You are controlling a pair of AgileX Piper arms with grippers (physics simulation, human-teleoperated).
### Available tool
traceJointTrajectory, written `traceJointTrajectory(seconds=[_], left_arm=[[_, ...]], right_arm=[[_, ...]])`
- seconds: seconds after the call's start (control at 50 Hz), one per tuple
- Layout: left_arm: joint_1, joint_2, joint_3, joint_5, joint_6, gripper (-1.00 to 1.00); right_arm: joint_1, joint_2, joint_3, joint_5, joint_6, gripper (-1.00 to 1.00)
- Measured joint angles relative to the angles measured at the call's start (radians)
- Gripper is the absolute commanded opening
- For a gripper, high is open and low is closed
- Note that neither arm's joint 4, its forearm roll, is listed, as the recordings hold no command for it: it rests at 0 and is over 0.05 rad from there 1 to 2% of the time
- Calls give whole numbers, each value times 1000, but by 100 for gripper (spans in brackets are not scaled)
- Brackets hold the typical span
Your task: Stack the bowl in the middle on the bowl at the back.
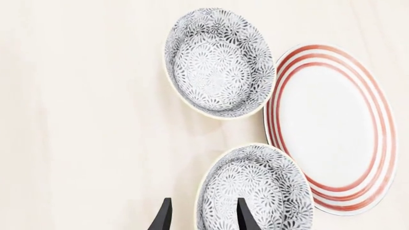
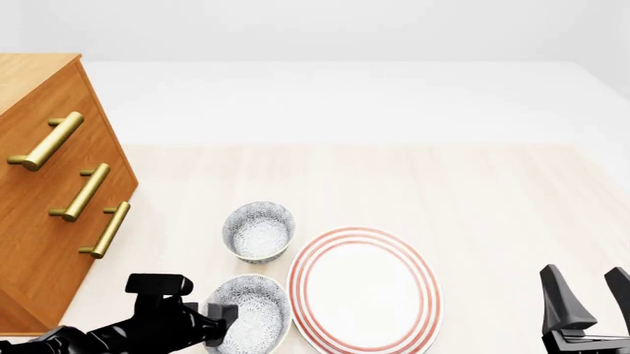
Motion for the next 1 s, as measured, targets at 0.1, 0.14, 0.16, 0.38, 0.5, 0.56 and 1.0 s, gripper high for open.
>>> traceJointTrajectory(seconds=[0.1, 0.14, 0.16, 0.38, 0.5, 0.56, 1.0], left_arm=[[-14, 15, 6, -23, -11, -100], [-18, 16, 5, -27, -14, -100], [-19, 16, 5, -29, -15, -100], [-38, -7, -1, -7, -22, -100], [-42, -42, -12, 36, -20, -100], [-44, -71, -22, 72, -17, -100], [-101, -367, -160, 455, -12, -100]], right_arm=[[0, 1, 0, -1, 0, 100], [0, 0, 0, 0, 0, 100], [0, 0, 0, 0, 0, 100], [0, 2, 0, -2, -1, 100], [1, 2, 0, -2, -1, 100], [1, 1, 0, -1, -2, 100], [3, -2, -1, 0, -7, 100]])
